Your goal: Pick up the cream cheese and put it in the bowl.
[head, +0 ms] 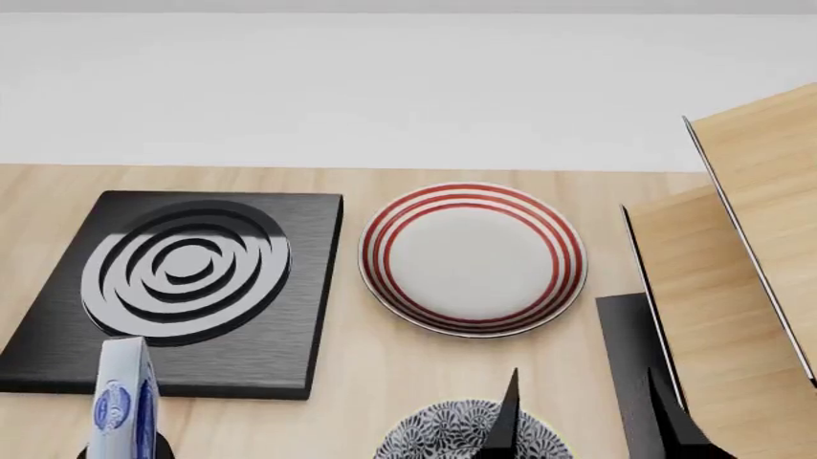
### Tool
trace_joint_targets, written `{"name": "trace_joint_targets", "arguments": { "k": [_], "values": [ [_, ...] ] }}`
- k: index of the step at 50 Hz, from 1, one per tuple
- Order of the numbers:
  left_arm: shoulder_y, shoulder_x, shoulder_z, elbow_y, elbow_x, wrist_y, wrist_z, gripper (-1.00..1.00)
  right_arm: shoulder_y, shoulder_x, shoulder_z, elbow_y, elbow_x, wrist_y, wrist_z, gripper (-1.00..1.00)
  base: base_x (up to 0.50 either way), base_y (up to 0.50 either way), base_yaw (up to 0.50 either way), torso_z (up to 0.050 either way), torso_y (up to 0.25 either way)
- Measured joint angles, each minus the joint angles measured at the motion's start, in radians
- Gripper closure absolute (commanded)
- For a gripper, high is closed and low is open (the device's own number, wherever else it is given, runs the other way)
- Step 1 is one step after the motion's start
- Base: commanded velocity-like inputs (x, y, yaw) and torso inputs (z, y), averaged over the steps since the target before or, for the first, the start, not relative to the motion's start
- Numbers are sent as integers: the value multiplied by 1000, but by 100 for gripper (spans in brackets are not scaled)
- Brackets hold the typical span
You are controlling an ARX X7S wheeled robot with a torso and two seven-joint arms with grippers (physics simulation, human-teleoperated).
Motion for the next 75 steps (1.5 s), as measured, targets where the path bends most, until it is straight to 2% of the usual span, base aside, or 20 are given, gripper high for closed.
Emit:
{"name": "trace_joint_targets", "arguments": {
  "k": [19,39,75],
  "values": [
    [-38,-16,27,77,-23,-85,8,100,14,20,11,-113,15,78,30,-100,0,0,0,1,1],
    [-135,-31,81,169,-51,-228,35,100,27,32,19,-186,34,126,47,-100,0,0,0,0,0],
    [-259,-4,69,209,-234,-430,98,100,55,57,50,-286,68,201,82,-100,0,0,0,0,1]
  ]
}}
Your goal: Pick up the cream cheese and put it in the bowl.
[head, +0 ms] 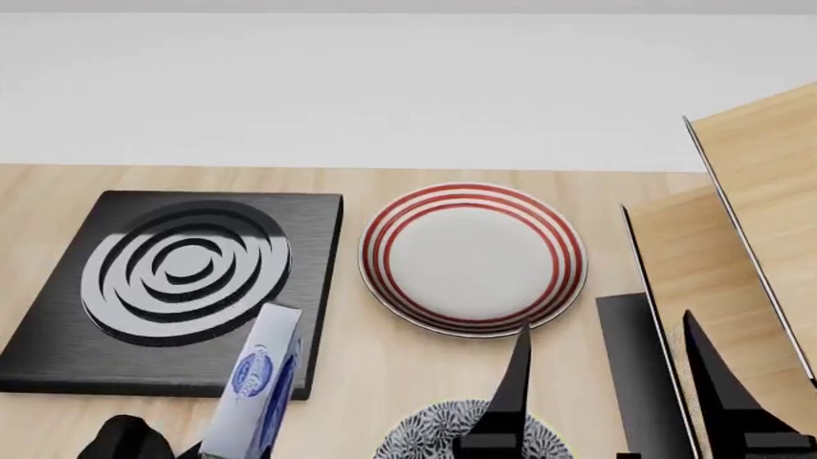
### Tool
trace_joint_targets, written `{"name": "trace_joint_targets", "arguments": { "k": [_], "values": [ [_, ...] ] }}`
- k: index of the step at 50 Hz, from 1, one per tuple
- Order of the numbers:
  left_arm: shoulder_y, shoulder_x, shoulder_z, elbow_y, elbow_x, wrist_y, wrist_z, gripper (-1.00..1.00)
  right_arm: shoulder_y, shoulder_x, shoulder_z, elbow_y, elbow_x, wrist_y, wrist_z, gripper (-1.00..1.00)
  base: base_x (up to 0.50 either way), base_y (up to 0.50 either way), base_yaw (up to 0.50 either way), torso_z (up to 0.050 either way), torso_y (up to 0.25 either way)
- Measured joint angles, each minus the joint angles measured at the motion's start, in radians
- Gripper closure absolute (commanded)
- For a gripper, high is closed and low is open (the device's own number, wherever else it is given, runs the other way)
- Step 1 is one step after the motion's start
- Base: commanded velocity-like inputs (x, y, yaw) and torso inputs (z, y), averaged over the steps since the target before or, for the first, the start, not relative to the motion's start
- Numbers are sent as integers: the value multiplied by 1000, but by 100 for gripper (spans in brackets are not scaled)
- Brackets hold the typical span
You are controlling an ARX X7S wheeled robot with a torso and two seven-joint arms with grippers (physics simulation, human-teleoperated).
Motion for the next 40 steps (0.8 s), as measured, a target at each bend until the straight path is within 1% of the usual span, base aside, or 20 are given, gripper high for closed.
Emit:
{"name": "trace_joint_targets", "arguments": {
  "k": [17,40],
  "values": [
    [-91,42,-27,-12,-93,-110,6,100,4,5,0,-15,11,5,2,-100,0,0,0,1,1],
    [-148,62,-18,-54,-131,-121,33,100,7,5,0,-13,20,2,8,-100,0,0,0,0,0]
  ]
}}
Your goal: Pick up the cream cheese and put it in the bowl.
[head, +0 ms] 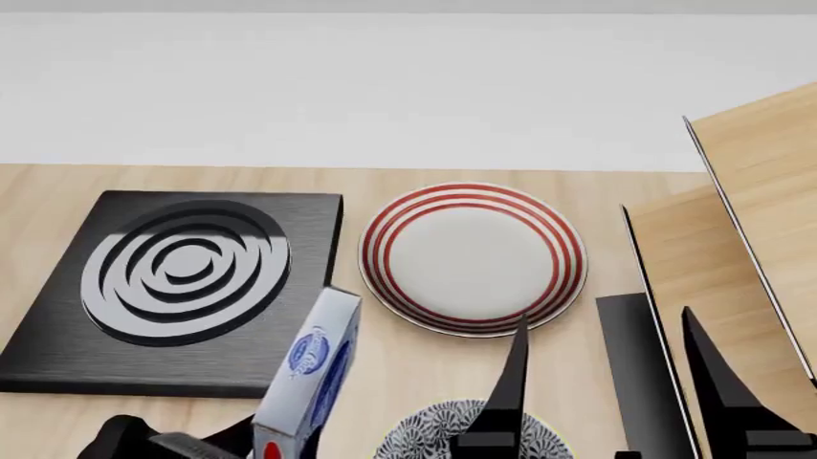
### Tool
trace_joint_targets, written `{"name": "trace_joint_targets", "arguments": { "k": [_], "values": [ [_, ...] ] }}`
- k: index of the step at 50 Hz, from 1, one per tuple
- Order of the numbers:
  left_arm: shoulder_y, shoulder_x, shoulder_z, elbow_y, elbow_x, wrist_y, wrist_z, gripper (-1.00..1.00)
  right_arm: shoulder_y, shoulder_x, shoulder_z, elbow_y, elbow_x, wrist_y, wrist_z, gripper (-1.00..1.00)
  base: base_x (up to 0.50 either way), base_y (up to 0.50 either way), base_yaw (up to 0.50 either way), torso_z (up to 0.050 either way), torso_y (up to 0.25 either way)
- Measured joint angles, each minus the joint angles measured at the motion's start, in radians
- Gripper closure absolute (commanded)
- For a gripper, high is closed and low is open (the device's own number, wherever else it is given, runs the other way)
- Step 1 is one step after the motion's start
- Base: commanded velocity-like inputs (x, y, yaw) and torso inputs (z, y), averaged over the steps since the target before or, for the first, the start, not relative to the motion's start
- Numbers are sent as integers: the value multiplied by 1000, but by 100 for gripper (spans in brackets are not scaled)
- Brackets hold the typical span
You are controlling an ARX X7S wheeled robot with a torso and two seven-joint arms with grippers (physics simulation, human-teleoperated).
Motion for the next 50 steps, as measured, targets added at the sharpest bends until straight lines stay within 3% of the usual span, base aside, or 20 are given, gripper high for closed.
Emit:
{"name": "trace_joint_targets", "arguments": {
  "k": [50],
  "values": [
    [-87,30,20,-34,-129,-56,59,100,10,11,3,-18,19,-1,12,-100,0,0,0,0,0]
  ]
}}
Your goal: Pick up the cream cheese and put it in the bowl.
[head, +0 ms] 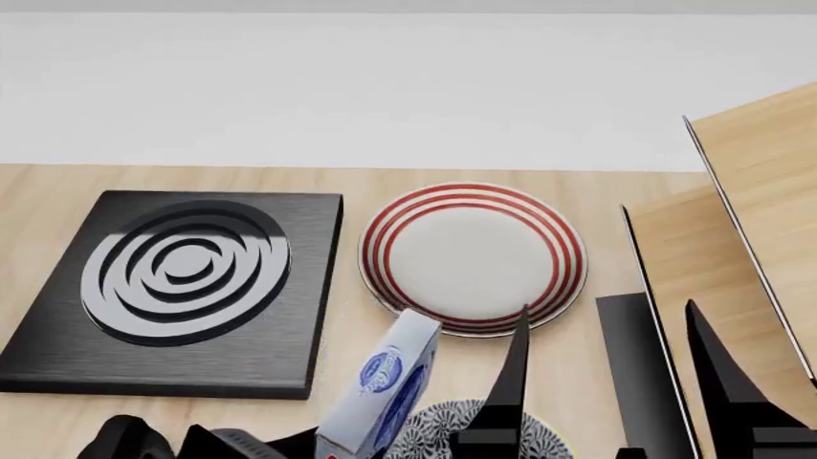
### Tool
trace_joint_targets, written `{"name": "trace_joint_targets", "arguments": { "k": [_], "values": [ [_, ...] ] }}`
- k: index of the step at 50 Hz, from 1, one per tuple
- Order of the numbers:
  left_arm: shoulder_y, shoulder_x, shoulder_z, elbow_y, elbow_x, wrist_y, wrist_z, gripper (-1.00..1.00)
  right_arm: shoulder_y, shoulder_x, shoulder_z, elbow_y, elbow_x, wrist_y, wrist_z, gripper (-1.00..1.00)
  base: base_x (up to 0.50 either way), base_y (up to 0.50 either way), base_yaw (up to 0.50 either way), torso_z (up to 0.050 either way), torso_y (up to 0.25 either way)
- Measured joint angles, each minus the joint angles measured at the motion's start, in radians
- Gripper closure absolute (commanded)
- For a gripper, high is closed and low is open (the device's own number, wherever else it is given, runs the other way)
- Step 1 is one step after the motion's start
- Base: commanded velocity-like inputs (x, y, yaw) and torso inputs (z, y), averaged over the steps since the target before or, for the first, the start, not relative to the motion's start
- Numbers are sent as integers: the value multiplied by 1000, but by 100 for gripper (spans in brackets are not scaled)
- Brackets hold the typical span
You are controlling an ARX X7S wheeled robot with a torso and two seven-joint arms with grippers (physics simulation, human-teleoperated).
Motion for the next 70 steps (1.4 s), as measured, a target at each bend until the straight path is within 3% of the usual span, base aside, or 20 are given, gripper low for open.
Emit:
{"name": "trace_joint_targets", "arguments": {
  "k": [70],
  "values": [
    [-167,101,26,-152,-215,-168,-11,100,-1,16,-4,-1,13,-16,14,-100,0,0,0,0,1]
  ]
}}
